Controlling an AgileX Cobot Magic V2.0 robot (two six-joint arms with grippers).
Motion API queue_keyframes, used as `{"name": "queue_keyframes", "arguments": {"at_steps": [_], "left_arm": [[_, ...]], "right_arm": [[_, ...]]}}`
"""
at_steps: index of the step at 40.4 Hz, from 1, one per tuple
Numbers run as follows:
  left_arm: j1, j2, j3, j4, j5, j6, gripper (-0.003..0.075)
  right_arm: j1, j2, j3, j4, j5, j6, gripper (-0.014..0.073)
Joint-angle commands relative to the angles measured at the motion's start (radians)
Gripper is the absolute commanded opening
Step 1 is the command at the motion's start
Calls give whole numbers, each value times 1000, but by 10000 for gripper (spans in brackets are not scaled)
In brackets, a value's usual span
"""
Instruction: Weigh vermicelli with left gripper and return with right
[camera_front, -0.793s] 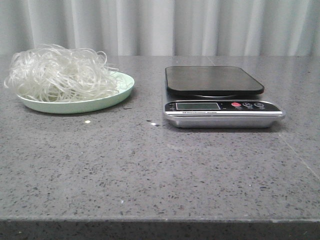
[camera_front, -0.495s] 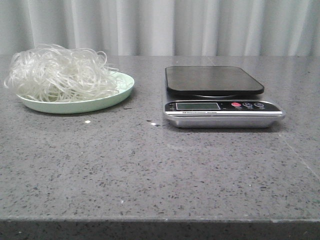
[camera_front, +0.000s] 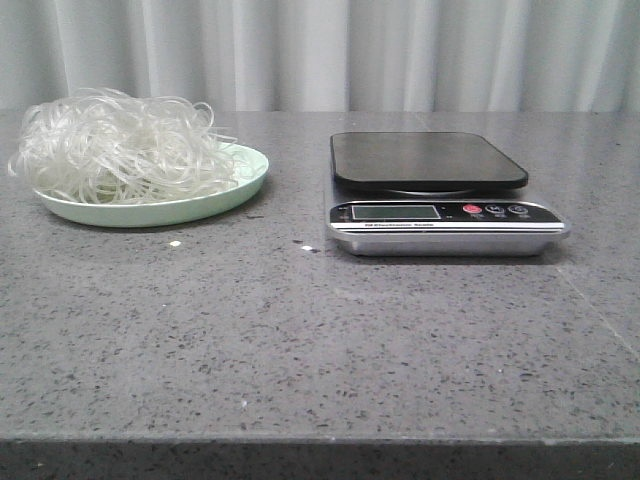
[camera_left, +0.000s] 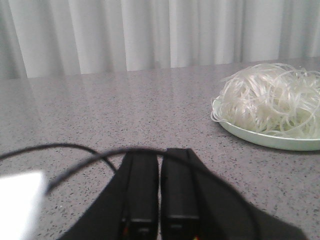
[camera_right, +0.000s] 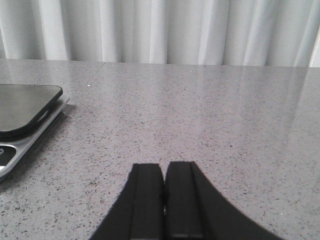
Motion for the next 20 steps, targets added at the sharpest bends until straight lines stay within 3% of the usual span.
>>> {"name": "queue_keyframes", "arguments": {"at_steps": [1, 12, 20], "left_arm": [[-7, -18, 8, -2, -78, -7, 136], [-7, -18, 8, -2, -88, -7, 136], [-7, -18, 6, -2, -183, -7, 136]], "right_arm": [[-4, -15, -7, 0, -81, -5, 151], [-4, -15, -7, 0, -81, -5, 151], [-4, -15, -7, 0, -81, -5, 151]]}}
